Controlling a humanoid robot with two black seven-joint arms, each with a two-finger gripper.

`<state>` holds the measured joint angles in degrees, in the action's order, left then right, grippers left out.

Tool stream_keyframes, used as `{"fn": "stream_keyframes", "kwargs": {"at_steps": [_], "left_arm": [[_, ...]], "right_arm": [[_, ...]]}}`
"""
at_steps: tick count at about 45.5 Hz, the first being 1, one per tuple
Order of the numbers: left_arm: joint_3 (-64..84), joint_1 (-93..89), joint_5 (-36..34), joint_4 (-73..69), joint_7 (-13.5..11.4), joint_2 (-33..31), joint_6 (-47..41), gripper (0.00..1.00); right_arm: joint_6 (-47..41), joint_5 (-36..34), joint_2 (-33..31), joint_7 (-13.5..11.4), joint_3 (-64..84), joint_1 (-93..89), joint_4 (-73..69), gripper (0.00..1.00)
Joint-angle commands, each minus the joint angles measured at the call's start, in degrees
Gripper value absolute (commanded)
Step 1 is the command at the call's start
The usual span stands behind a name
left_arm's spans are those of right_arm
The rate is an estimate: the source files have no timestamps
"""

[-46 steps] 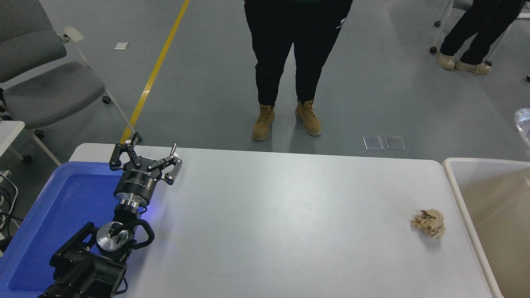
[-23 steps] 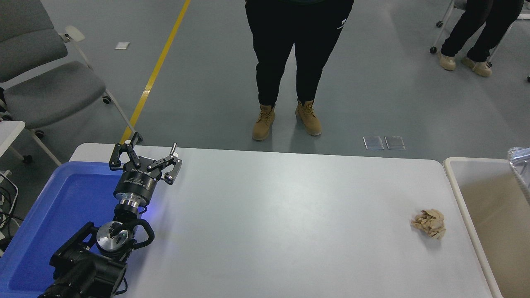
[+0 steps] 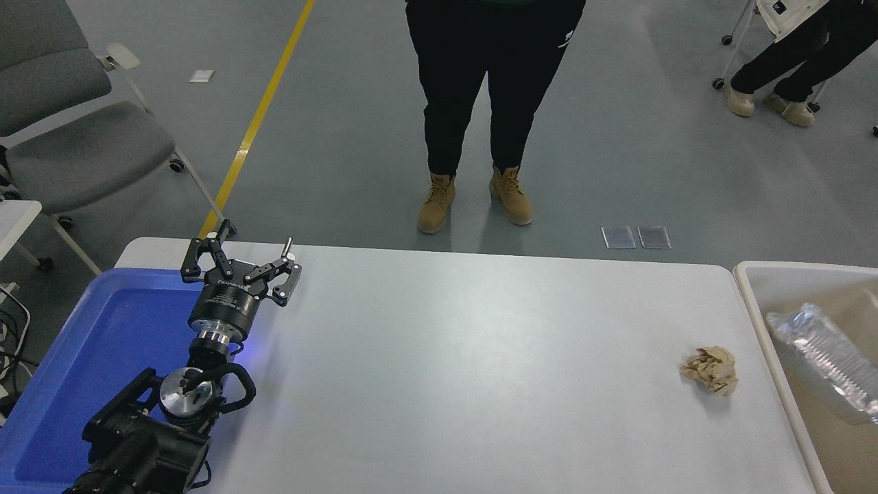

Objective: Pick up foil plate and place in dustbin

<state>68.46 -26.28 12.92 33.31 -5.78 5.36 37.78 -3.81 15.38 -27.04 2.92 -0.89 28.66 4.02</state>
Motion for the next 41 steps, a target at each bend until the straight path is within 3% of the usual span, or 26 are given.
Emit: {"fn": "stream_keyframes", "kwargs": {"at_steps": [1, 7, 13, 23, 41], "left_arm": [[-0.08, 0.0, 0.0, 0.0, -0.02, 0.0, 0.02, 0.99], [0.0, 0.0, 0.0, 0.0, -0.02, 0.0, 0.02, 0.99], [-0.08, 0.0, 0.0, 0.0, -0.02, 0.0, 0.02, 0.99], [-0.08, 0.0, 0.0, 0.0, -0.02, 0.0, 0.02, 0.99], [-0.08, 0.0, 0.0, 0.0, -0.02, 0.0, 0.02, 0.99]], "right_arm": [[-0.84, 0.0, -1.17, -0.11, -0.34, 2.35, 0.02, 1.0], [-4.88, 0.0, -1.78, -0.29, 0.37, 7.8, 0.02, 1.0], [-8.57, 0.0, -7.67, -0.55, 0.19, 11.93, -0.68, 1.0], [-15.96, 0.18, -9.34, -2.04, 1.77, 23.88, -3.05, 1.0], [-11.83, 1.32, -24.98, -2.75, 22.59, 51.21, -38.8, 1.0]]}}
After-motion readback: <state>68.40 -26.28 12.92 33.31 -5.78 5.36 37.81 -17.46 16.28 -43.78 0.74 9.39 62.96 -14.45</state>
